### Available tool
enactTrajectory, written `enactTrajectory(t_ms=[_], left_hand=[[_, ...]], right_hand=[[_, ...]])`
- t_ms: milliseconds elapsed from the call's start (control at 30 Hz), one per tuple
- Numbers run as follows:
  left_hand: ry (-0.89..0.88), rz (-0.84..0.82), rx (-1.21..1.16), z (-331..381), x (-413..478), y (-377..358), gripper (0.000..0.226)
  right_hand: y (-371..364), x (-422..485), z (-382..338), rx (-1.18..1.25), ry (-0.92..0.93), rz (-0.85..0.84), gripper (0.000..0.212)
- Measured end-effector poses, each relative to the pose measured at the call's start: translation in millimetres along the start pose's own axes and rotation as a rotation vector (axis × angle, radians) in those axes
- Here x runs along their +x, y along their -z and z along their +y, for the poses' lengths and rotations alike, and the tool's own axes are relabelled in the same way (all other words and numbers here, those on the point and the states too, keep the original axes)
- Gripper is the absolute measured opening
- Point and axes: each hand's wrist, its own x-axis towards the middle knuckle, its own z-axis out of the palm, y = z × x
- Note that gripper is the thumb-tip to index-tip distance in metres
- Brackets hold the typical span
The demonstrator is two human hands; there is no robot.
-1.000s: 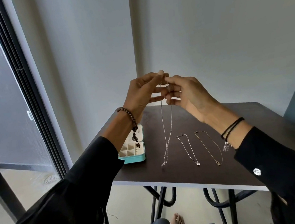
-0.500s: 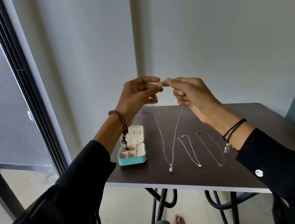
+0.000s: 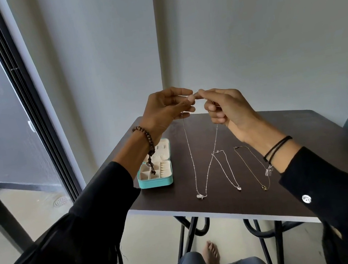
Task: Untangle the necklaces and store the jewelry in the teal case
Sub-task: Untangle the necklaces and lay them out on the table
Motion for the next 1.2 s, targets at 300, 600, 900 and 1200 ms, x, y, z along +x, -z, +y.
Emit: enactTrajectory(t_ms=[300, 600, 900, 1200], left_hand=[[0.143, 0.047, 0.144, -66, 31, 0, 0.026], [0.237, 0.048, 0.706, -148, 70, -9, 0.012], [0.285, 0.031, 0.844, -183, 84, -19, 0.014], [0.262, 0.025, 0.858, -181, 70, -20, 0.019]], right_hand=[[0, 34, 51, -0.005, -0.153, 0.076, 0.016], [10, 76, 143, -0.349, -0.291, 0.173, 0.015], [15, 94, 193, -0.592, -0.270, 0.222, 0.015], [22, 79, 184, -0.636, -0.226, 0.187, 0.008]])
